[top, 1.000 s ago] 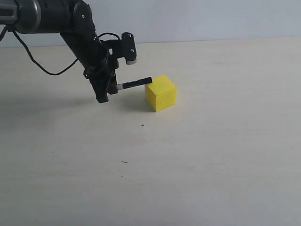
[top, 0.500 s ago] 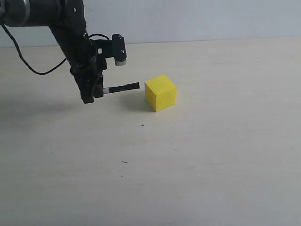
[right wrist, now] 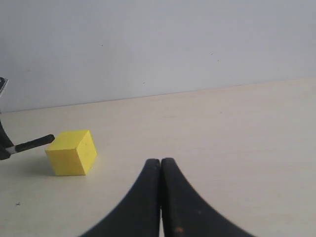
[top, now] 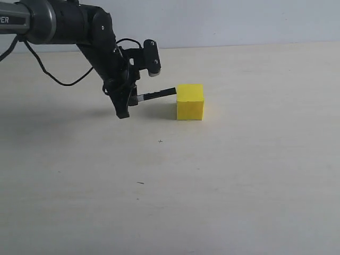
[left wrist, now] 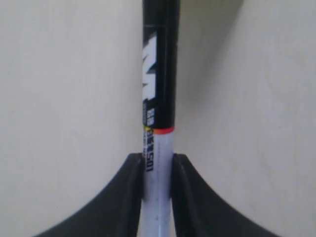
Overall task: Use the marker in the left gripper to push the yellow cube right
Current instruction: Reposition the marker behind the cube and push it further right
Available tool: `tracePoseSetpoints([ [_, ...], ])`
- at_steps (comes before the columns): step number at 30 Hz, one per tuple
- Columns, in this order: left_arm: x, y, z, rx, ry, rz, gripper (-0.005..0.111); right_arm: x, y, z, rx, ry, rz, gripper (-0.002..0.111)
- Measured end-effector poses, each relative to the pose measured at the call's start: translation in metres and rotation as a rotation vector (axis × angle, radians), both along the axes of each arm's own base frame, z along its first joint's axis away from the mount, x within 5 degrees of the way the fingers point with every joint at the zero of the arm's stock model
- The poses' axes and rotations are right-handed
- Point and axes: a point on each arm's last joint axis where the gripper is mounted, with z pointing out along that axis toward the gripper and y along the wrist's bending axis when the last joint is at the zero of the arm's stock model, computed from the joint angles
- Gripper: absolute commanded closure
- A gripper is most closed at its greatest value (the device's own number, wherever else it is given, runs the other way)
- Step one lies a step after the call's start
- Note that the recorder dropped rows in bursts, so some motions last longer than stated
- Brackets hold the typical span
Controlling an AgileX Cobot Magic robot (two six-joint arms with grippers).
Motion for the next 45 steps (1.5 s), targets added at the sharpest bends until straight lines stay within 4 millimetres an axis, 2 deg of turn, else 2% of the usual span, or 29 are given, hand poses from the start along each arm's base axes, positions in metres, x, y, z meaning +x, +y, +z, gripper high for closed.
tracePoseSetpoints([
  [3, 0.001, 0.000, -0.001, -0.005, -0.005, 0.002, 0.107, 0.000, 0.000, 0.000, 0.000, 0.000, 0.000, 0.108],
  [9, 0.005, 0.031, 0.009, 0.039, 0.065, 0.064, 0.107, 0.000, 0.000, 0.000, 0.000, 0.000, 0.000, 0.108],
  [26, 0.001, 0.039, 0.007, 0.160, 0.100, -0.041, 0.107, 0.000, 0.000, 0.000, 0.000, 0.000, 0.000, 0.108],
  [39, 0.022, 0.032, -0.012, 0.190, 0.091, -0.062, 0.107, 0.000, 0.000, 0.000, 0.000, 0.000, 0.000, 0.108],
  [42, 0.024, 0.025, -0.016, 0.191, 0.083, -0.074, 0.107, 0.000, 0.000, 0.000, 0.000, 0.000, 0.000, 0.108],
  [45, 0.024, 0.009, -0.019, 0.183, 0.061, -0.102, 0.107, 0.000, 0.000, 0.000, 0.000, 0.000, 0.000, 0.108],
])
